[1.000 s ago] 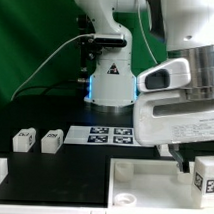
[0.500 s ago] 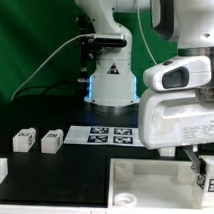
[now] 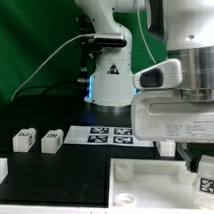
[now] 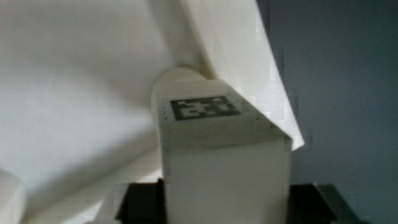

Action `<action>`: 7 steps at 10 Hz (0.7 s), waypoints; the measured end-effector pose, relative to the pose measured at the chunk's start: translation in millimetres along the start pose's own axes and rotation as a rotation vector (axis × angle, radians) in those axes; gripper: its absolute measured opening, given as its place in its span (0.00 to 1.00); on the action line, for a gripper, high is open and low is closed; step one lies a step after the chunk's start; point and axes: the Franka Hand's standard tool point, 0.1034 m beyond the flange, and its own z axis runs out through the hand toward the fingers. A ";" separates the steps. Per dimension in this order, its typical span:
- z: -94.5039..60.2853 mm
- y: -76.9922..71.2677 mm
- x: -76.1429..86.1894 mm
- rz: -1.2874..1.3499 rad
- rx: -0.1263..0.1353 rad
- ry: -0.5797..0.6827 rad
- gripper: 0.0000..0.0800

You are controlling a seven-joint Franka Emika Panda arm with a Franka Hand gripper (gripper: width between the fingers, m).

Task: Assemble one leg

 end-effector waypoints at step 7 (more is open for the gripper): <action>-0.9 4.8 -4.9 0.754 0.058 -0.060 0.50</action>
Offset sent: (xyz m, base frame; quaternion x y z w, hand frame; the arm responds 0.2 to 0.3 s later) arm 0.0034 0.0130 0.0007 0.0517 -0.0503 0.4311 0.8994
